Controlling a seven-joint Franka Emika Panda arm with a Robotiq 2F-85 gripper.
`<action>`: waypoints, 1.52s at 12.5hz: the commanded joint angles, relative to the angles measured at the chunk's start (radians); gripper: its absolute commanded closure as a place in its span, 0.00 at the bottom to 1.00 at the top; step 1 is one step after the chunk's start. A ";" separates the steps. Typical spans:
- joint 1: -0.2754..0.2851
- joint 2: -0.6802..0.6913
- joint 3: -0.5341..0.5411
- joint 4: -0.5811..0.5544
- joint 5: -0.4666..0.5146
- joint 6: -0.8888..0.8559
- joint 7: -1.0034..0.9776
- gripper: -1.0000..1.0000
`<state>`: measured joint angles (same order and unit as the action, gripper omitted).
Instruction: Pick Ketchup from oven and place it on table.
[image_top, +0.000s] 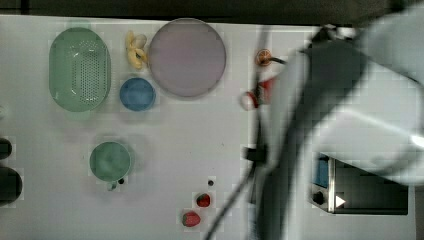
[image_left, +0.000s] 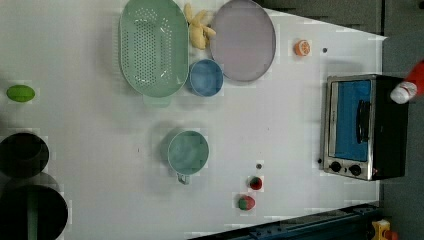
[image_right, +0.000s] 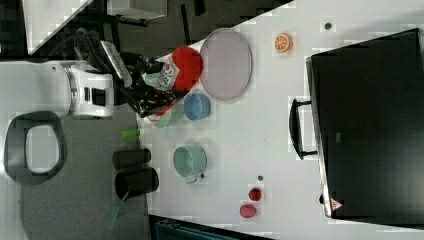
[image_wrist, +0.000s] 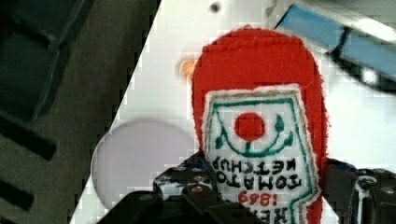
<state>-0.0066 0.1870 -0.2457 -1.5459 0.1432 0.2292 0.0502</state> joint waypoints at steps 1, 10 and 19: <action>0.053 -0.010 0.093 -0.089 -0.001 -0.034 -0.027 0.37; 0.094 0.018 0.109 -0.640 -0.115 0.574 -0.006 0.37; 0.099 0.118 0.109 -0.709 -0.119 0.704 -0.006 0.01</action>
<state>0.1293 0.3745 -0.1584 -2.2930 -0.0024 0.9209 0.0488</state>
